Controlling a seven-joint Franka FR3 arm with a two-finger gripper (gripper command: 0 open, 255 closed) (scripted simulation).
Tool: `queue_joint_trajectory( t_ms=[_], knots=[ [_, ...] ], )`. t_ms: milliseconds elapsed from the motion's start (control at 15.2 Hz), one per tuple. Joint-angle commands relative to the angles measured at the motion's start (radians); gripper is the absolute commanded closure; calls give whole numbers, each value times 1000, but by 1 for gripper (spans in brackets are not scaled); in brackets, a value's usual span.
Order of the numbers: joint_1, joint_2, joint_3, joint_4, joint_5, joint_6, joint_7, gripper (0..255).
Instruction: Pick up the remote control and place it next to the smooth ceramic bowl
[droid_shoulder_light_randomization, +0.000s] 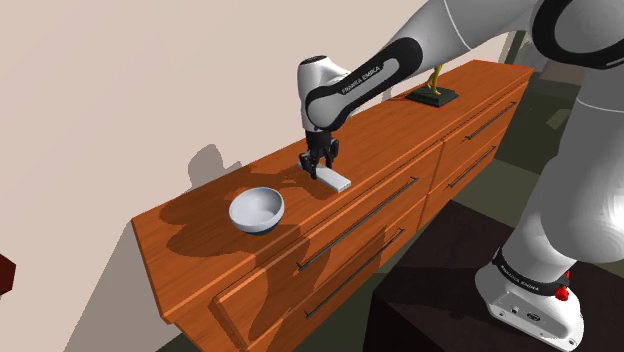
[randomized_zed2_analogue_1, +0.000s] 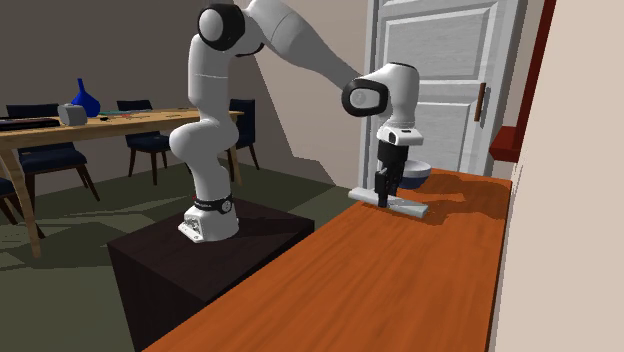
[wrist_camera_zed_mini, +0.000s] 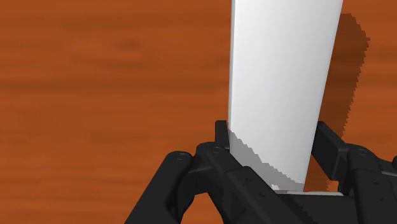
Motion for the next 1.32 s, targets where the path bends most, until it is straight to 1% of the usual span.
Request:
queue_joint_trajectory(
  t_ms=[0, 528, 594, 924, 1188, 1254],
  knots=[
    [-1, 12, -1, -12, 0, 25, -1, 255],
    [-1, 16, -1, -15, 0, 32, -1, 255],
    [-1, 16, -1, -15, 0, 32, -1, 0],
    [-1, 16, -1, -15, 0, 32, -1, 0],
    [-1, -43, 0, 44, 1, -86, -2, 0],
    [-1, -43, 0, 44, 1, -86, -2, 0]
  ],
)
